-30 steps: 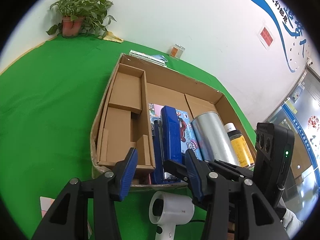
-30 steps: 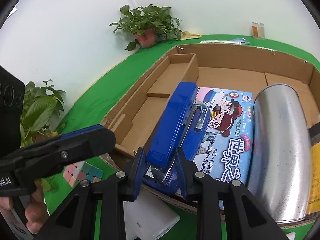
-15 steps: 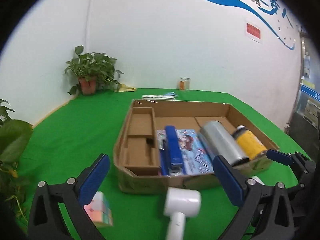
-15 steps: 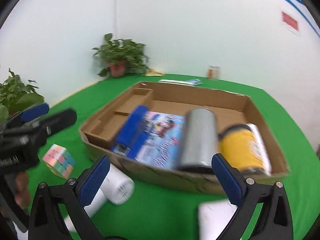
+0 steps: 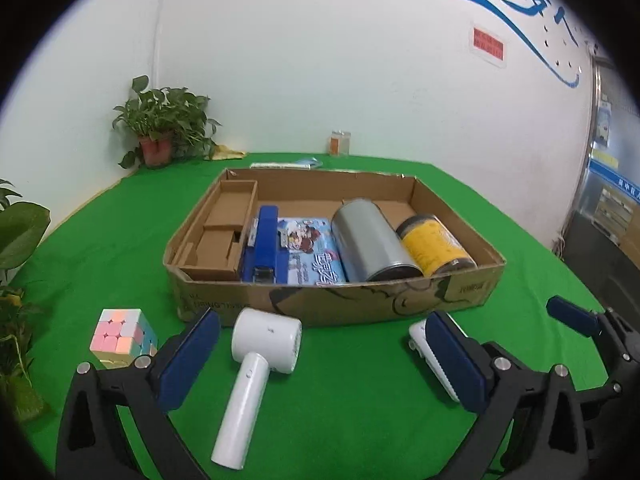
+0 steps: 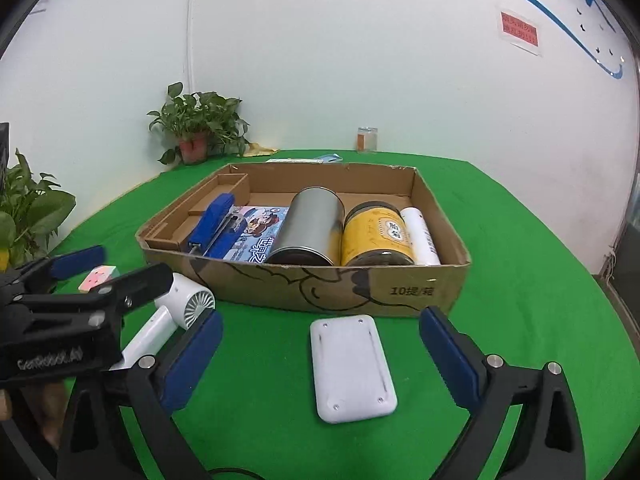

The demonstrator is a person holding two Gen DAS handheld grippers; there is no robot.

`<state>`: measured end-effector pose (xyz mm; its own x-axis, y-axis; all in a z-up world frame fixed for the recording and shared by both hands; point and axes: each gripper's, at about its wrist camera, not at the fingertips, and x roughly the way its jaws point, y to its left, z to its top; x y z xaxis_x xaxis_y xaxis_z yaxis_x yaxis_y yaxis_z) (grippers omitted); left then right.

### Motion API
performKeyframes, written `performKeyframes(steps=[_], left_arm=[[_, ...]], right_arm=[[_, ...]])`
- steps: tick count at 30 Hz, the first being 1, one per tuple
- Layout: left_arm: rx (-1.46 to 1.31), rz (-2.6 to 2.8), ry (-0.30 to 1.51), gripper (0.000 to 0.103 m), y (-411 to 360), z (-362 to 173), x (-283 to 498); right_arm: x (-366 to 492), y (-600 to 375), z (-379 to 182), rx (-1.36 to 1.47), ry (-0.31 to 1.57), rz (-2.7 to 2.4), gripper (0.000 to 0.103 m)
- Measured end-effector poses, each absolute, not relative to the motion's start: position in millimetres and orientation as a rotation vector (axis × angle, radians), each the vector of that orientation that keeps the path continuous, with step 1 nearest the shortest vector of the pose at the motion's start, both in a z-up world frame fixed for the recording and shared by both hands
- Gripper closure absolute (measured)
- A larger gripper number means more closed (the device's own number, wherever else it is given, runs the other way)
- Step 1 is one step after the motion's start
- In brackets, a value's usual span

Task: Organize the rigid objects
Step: 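Reach the right tool to the white power bank and grasp it, then lift the white power bank with the right tool and carry it over the box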

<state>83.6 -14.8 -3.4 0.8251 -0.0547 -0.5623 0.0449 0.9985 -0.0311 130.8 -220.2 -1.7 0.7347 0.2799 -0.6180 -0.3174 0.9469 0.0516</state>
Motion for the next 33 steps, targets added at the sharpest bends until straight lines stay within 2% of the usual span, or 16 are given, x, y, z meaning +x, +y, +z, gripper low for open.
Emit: performKeyframes(steps=[10, 17, 22, 23, 25, 26, 29, 33], left_arm=[[-0.002, -0.043, 0.661, 0.001, -24, -14, 79], [-0.111, -0.076, 0.868, 0.001, -6, -56, 96], [-0.194, -0.147, 0.907, 0.001, -5, -61, 101], [-0.201, -0.154, 0.916, 0.001, -5, -62, 102], [-0.21, -0.162, 0.931, 0.001, -7, -64, 103], [-0.213, -0.163, 0.935, 0.001, -7, -65, 104], [-0.262, -0.226, 0.965, 0.001, -8, -69, 106], [-0.414, -0.386, 1.029, 0.002, -9, -79, 109]], right_arm=[[125, -239, -11, -0.052, 0.707, 0.312, 0.003], [168, -255, -70, 0.036, 0.969, 0.32, 0.003], [183, -252, -88, 0.003, 0.988, 0.385, 0.004], [185, -248, -90, -0.011, 0.991, 0.404, 0.007], [189, -239, -96, -0.039, 1.006, 0.437, 0.021], [189, -234, -97, -0.056, 1.018, 0.442, 0.038], [185, -228, -102, -0.063, 1.019, 0.429, 0.039], [168, -236, -101, 0.09, 1.076, 0.465, 0.039]])
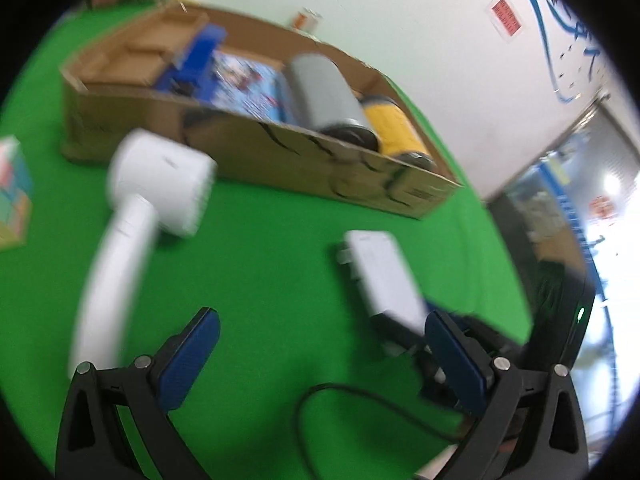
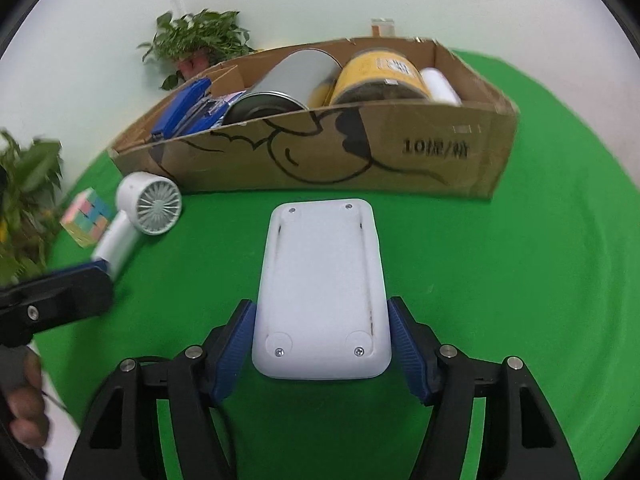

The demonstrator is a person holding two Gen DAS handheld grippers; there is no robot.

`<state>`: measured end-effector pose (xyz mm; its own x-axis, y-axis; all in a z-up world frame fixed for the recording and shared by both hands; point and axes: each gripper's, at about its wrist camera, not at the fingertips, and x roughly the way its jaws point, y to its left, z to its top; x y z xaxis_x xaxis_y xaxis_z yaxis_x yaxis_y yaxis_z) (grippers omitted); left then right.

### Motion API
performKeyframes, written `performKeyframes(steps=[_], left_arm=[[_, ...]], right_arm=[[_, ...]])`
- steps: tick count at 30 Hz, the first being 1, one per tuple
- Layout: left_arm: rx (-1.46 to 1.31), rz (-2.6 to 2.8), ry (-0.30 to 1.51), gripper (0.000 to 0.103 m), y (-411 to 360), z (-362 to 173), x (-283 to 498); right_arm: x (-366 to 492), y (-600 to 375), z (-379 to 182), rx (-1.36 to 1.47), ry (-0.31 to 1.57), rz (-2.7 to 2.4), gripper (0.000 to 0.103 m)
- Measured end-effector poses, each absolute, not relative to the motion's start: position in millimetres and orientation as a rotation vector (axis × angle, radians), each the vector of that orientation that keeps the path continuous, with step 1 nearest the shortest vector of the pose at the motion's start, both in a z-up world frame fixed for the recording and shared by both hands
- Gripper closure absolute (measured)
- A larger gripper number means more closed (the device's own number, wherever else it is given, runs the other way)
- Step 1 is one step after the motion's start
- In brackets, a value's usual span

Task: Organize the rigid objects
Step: 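Lift the white power bank with the right tool and carry it over the box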

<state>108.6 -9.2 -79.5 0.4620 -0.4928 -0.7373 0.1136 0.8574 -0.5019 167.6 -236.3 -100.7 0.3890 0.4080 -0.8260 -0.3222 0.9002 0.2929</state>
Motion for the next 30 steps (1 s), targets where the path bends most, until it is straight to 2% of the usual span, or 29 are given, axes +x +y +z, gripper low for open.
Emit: performKeyframes(steps=[3, 6, 10, 11, 13, 16, 26, 30], left_arm=[[-0.455, -0.499, 1.083, 0.003, -25, -89, 110], [-0.483, -0.59, 1.155, 0.011, -42, -100, 112], [-0.545, -0.611, 1.211, 0.031, -49, -116, 117], [-0.556, -0.609, 1.211, 0.04, -48, -117, 118], [-0.541, -0.605, 1.214, 0.05, -50, -118, 118], [-0.521, -0.63, 1.22, 0.06, -54, -118, 118], [-0.45, -0.611, 1.209, 0.073, -55, -112, 125], [-0.434, -0.606, 1.181, 0.073, -49, -104, 124]], right_arm=[[148, -234, -100, 0.136, 1.094, 0.484, 0.039], [141, -233, -102, 0.218, 1.121, 0.502, 0.039], [133, -236, -102, 0.257, 1.138, 0.506, 0.039], [133, -236, -103, 0.255, 1.141, 0.506, 0.039], [133, -232, -103, 0.242, 1.139, 0.506, 0.039], [131, -222, -102, 0.204, 1.138, 0.514, 0.038], [132, -216, -103, 0.183, 1.134, 0.521, 0.039], [135, -215, -100, 0.199, 1.116, 0.527, 0.039]])
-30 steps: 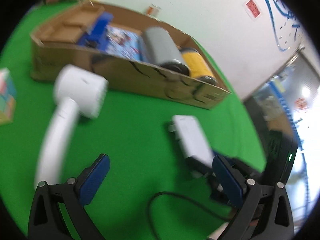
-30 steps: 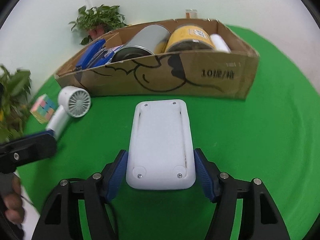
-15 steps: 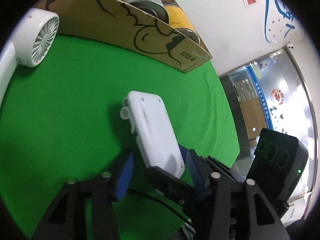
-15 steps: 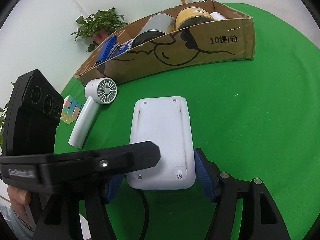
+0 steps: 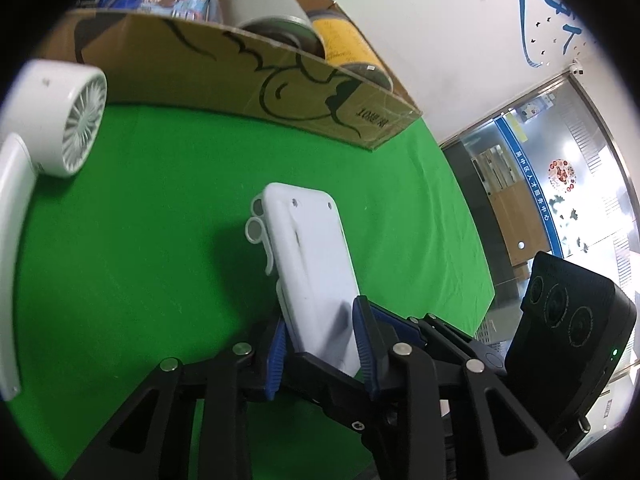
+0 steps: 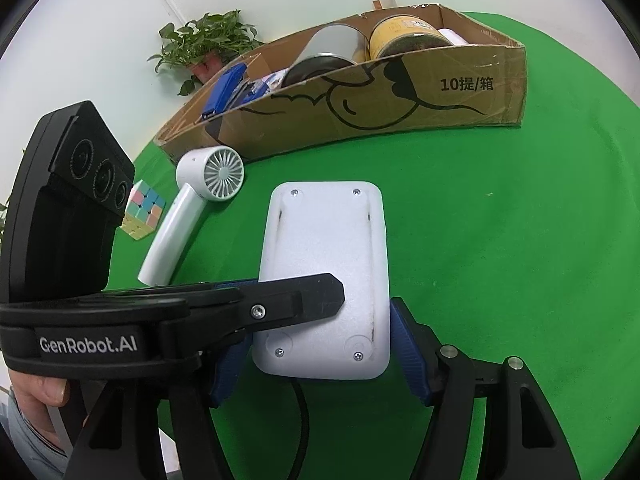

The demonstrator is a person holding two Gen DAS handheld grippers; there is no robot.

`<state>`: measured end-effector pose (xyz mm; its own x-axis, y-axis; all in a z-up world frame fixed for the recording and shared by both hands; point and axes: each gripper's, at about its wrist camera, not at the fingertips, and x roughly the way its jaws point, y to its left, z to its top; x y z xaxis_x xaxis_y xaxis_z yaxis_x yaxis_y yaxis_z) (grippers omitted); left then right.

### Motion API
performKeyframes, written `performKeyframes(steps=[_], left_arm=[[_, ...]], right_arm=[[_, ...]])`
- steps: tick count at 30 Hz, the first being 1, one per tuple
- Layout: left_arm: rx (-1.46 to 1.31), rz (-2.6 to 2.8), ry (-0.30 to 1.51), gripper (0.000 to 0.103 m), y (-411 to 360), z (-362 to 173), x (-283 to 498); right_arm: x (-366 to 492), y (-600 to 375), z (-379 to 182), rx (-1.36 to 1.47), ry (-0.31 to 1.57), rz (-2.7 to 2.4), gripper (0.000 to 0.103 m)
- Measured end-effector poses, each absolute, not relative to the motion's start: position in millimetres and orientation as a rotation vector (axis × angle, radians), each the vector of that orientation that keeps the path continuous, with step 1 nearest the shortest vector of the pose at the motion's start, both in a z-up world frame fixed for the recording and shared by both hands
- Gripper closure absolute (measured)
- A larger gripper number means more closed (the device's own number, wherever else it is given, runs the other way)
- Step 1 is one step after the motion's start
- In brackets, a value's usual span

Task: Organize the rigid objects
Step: 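Lift the white power bank with the right tool and carry it over the box, then lower the power bank into the box beside the stapler and open the right tool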

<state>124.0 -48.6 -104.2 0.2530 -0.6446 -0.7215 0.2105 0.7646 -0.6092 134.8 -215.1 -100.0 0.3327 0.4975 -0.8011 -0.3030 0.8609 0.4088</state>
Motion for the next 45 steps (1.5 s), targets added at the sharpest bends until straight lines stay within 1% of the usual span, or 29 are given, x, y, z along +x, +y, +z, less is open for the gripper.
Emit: performKeyframes(steps=[15, 23, 30, 38, 45], left_arm=[[-0.414, -0.565, 1.034, 0.074, -18, -62, 138], [-0.38, -0.562, 0.96, 0.074, -9, -36, 161], [-0.355, -0.54, 0.938, 0.074, 10, -25, 191], [-0.342, -0.547, 0.952, 0.073, 31, -16, 246], [-0.367, -0.546, 1.012, 0.073, 44, -27, 287]], right_arm=[[148, -184, -53, 0.14, 0.975, 0.584, 0.039], [164, -167, -27, 0.122, 0.913, 0.592, 0.039], [196, -144, -15, 0.126, 0.895, 0.6, 0.039], [253, -113, -6, 0.148, 0.906, 0.579, 0.039], [304, -90, -17, 0.169, 0.958, 0.552, 0.039]])
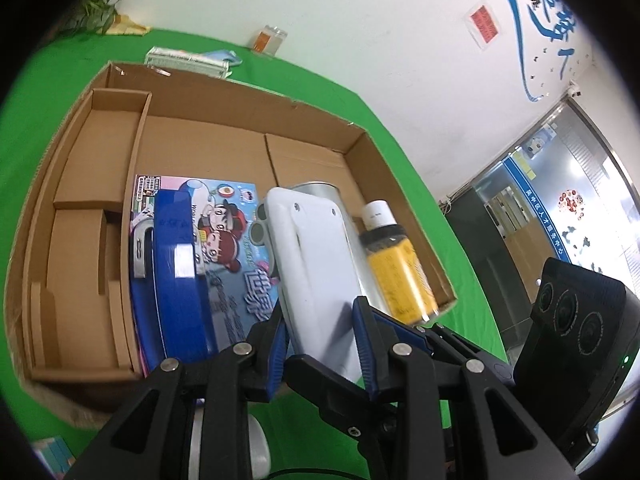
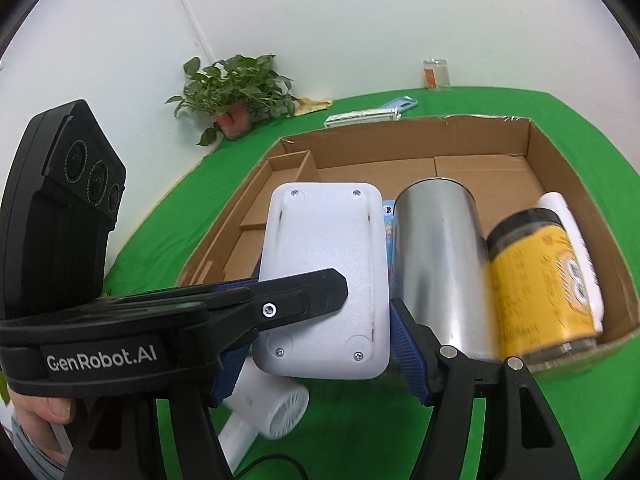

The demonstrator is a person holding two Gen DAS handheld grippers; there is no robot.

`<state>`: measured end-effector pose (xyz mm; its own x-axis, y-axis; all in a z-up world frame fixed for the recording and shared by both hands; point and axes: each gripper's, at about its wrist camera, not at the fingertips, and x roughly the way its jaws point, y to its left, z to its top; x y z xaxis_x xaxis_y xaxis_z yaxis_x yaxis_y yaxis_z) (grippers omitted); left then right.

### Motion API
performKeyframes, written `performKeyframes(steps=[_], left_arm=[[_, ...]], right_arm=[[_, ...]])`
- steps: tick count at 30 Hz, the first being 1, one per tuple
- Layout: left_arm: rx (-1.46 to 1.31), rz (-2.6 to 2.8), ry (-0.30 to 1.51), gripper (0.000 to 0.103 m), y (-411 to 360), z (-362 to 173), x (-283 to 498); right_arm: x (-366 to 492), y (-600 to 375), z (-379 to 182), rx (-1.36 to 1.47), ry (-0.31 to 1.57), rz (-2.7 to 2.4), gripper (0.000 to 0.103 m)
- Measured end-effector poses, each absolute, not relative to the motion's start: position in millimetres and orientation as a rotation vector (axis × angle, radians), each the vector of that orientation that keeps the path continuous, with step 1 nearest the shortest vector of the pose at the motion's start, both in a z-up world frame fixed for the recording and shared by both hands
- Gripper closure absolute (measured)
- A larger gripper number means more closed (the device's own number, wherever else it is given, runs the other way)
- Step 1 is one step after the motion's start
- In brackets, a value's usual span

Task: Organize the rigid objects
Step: 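Lower the power bank into the box beside the stapler and open the right tool, then reach the right tool to the white hair dryer and grasp its handle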

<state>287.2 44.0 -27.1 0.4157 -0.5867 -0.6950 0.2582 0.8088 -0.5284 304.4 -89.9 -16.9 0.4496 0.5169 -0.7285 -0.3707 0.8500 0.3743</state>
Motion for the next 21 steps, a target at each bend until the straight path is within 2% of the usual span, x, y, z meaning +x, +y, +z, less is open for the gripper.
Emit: performKeyframes(steps=[3, 4, 5, 7, 8, 10, 14, 16, 20, 21], left_arm=[[-0.339, -0.531, 1.028, 0.071, 41, -32, 295], [-0.311, -0.499, 1.037, 0.064, 40, -32, 297], [-0.293, -0.465, 1.044, 0.053, 41, -33, 297], [-0.313, -0.442, 1.02, 0.042, 48, -30, 293], [-0.332, -0.447, 0.99, 0.038, 54, -26, 288], [-0.313, -0.433, 0.945, 0.033, 60, -20, 278], [-0.18, -0.342, 0.836, 0.024, 60, -2, 243], [-0.106, -0.28, 0.785, 0.024, 56, 4, 222], [-0.025, -0.213, 0.722, 0.024, 57, 9, 185], [-0.021, -0.194, 0.716, 0.024, 59, 9, 178]], right_arm=[[320, -86, -25, 0.188, 0.993, 0.54, 0.037], [322, -84, -28, 0.193, 1.004, 0.541, 0.036], [323, -84, -28, 0.188, 1.004, 0.535, 0.036], [315, -86, -25, 0.174, 0.961, 0.525, 0.025], [310, -88, -24, 0.172, 0.944, 0.522, 0.015], [295, -95, -21, 0.17, 0.902, 0.529, 0.013], [265, -107, -19, 0.096, 0.821, 0.463, 0.008], [256, -111, -21, 0.054, 0.791, 0.435, 0.004], [245, -121, -29, 0.022, 0.793, 0.409, 0.003], [243, -125, -29, 0.038, 0.8, 0.425, 0.013]])
